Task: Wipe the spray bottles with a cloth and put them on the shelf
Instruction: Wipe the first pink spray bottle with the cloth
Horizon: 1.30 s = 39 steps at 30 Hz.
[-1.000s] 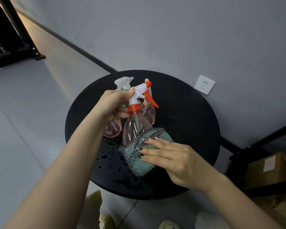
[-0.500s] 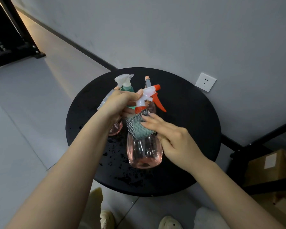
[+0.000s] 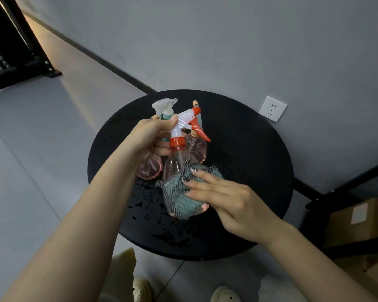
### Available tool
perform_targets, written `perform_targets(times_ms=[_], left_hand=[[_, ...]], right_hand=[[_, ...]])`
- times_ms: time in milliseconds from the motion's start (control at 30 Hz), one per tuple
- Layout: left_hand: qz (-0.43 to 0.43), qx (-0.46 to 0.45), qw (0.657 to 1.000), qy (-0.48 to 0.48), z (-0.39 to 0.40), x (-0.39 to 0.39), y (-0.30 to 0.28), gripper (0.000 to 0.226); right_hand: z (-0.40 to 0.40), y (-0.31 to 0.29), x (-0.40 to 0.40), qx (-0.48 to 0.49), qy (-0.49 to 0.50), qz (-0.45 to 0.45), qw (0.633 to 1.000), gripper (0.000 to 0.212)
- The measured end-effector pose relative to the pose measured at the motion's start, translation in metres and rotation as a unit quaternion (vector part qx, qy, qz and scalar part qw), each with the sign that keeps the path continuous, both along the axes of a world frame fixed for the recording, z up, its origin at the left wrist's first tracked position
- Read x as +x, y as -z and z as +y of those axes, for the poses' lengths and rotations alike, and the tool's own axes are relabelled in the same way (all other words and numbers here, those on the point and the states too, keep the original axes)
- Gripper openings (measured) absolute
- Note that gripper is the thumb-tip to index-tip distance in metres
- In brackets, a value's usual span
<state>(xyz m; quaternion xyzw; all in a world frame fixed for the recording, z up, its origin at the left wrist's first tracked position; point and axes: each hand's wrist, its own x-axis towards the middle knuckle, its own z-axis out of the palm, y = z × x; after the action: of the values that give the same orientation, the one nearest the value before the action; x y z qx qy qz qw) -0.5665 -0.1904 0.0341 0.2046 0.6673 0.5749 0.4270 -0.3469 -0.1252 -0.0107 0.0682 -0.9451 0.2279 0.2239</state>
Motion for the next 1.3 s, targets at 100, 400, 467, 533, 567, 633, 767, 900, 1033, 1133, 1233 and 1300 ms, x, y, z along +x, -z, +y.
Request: perform_targets(times_ms=[100,400,467,533,567,633,767,900,1033,1133,1233,1300], left_hand=[[0.012,-0.006,1.000,0.020,0.004,0.007,0.001,0.027],[0.014,-0.008,0.999,0.042,0.009,0.019,0.003,0.026],[0.014,-0.008,0.999,0.047,0.009,0.021,0.002,0.027],[0.017,-0.013,0.999,0.036,0.009,0.019,0.002,0.027],[0.016,-0.014,0.999,0.027,0.009,0.016,0.002,0.027],[0.010,-0.007,1.000,0.011,0.009,0.011,0.001,0.026],[0.006,-0.003,1.000,-0.016,0.006,0.002,0.001,0.035],[0.002,-0.004,1.000,-0.011,0.006,0.002,0.000,0.028],[0.004,-0.001,1.000,0.028,0.009,0.012,0.001,0.027],[-0.003,0.014,1.000,0.023,0.011,0.014,0.004,0.021],[0.006,-0.001,1.000,0.007,0.011,0.009,0.005,0.026],[0.008,0.002,1.000,-0.002,0.009,0.004,0.003,0.028]], right_hand=[[0.000,-0.002,-0.012,-0.049,0.049,0.001,0.998,0.051],[0.005,-0.004,-0.009,-0.159,0.090,-0.026,0.983,0.062],[0.008,-0.003,-0.001,-0.145,0.066,-0.024,0.987,0.061],[0.010,-0.003,0.006,-0.115,0.042,-0.023,0.992,0.056],[0.010,-0.004,0.009,-0.096,0.026,-0.025,0.995,0.053],[0.009,-0.006,0.013,-0.048,-0.010,-0.036,0.998,0.046],[0.009,-0.014,0.017,0.059,-0.046,-0.041,0.996,0.038],[0.006,-0.013,0.008,0.062,-0.013,-0.021,0.998,0.043],[0.002,-0.009,-0.009,-0.093,0.095,-0.009,0.991,0.050],[0.002,-0.007,-0.012,-0.190,0.138,-0.016,0.972,0.055],[0.004,-0.006,0.000,-0.151,0.087,-0.008,0.985,0.050],[0.007,-0.006,0.012,-0.083,0.031,-0.006,0.996,0.045]])
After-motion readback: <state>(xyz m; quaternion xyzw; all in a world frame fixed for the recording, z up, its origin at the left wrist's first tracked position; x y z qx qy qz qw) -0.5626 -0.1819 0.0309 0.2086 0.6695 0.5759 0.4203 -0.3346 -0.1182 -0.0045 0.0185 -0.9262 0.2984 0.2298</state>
